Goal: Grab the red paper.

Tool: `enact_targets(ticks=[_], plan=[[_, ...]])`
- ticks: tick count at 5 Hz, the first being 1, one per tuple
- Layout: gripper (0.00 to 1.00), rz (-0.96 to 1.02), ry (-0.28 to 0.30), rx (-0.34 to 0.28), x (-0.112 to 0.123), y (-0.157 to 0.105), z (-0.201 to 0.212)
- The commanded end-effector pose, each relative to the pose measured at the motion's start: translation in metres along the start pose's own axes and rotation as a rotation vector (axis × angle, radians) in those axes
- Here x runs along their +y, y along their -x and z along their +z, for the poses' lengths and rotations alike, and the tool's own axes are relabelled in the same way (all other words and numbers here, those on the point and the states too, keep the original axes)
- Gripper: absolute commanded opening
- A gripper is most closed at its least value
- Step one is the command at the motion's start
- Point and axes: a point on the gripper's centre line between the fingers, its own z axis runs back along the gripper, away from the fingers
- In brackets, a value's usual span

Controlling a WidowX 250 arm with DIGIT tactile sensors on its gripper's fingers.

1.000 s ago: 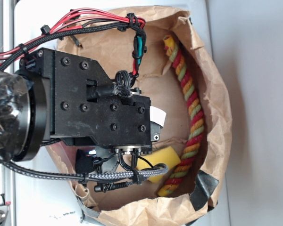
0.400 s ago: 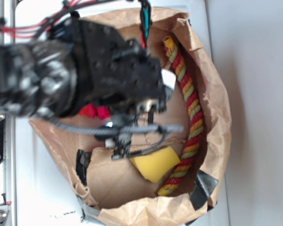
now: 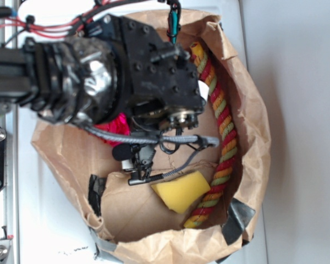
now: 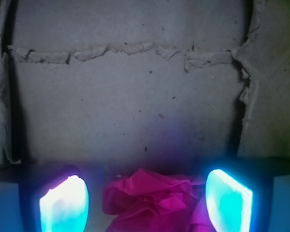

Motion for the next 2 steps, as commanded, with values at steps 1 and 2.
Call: enact_targets(ticks=[1,2], plan=[[1.0,0.011,-0.028,-0.003,0.0044,-0.0079,0.0001],[1.0,0.016,-0.055,0.039,0.0019,-0.0069,-0.0097]])
